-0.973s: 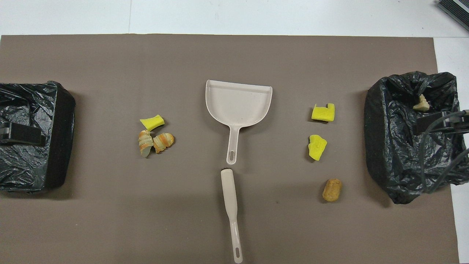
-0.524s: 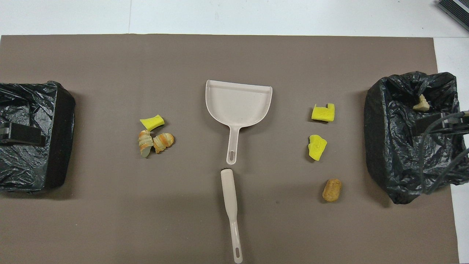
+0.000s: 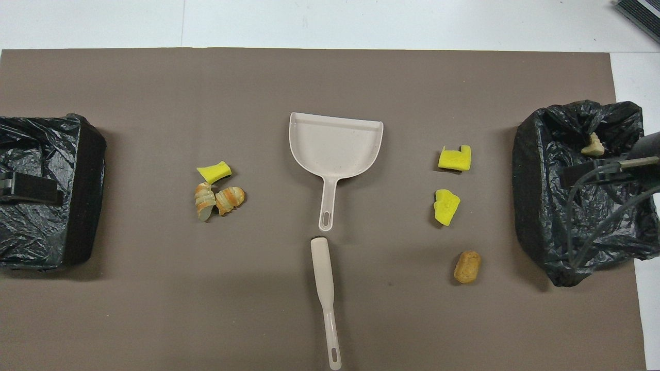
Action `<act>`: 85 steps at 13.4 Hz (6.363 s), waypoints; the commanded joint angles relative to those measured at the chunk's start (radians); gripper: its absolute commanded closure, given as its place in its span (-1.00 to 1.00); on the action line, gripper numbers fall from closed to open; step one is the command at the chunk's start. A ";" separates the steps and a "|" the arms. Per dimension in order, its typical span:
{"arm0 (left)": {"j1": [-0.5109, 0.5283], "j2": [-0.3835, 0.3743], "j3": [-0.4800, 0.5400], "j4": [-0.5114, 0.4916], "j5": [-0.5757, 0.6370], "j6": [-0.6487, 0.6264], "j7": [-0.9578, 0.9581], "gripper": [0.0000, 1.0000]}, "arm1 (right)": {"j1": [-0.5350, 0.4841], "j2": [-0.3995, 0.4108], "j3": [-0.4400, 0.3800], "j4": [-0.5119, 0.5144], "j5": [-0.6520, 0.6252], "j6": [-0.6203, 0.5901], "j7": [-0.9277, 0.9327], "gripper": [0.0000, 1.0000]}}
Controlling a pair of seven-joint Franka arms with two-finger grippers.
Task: Sweep and dump trash in bin
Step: 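Reach the right gripper toward the beige dustpan handle, then grasp the dustpan handle with the right gripper, then lift the dustpan with the right gripper while the left gripper reaches the brush, then grasp the beige brush handle with the left gripper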
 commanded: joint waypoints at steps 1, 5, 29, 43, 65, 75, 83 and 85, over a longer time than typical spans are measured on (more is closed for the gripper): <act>0.017 -0.012 0.000 0.001 0.000 -0.014 0.005 -1.00 | 0.028 0.065 0.005 0.062 -0.017 -0.007 -0.021 -1.00; 0.014 -0.012 -0.003 0.001 0.000 -0.014 0.005 -1.00 | 0.095 0.170 0.004 0.154 -0.042 -0.014 -0.015 -1.00; 0.015 -0.024 0.001 -0.086 -0.003 0.158 0.016 -1.00 | 0.555 0.491 0.014 0.078 0.108 0.397 0.765 -1.00; 0.024 -0.019 0.000 -0.123 -0.005 0.222 0.025 -1.00 | 0.602 0.439 0.013 0.007 -0.056 0.380 0.613 1.00; -0.063 -0.144 -0.797 -0.718 -0.230 0.679 -0.825 -1.00 | 0.303 0.294 0.011 -0.013 -0.037 0.156 -0.843 1.00; -0.105 -0.049 -0.810 -0.801 -0.231 0.850 -0.831 -1.00 | 0.258 0.218 0.011 -0.238 -0.126 0.352 -0.959 1.00; -0.105 -0.048 -0.861 -0.833 -0.231 0.894 -0.829 -1.00 | 0.281 0.202 0.010 -0.289 -0.157 0.389 -0.955 1.00; -0.103 -0.038 -0.861 -0.838 -0.231 0.919 -0.831 -1.00 | 0.281 0.197 0.011 -0.294 -0.157 0.391 -0.955 1.00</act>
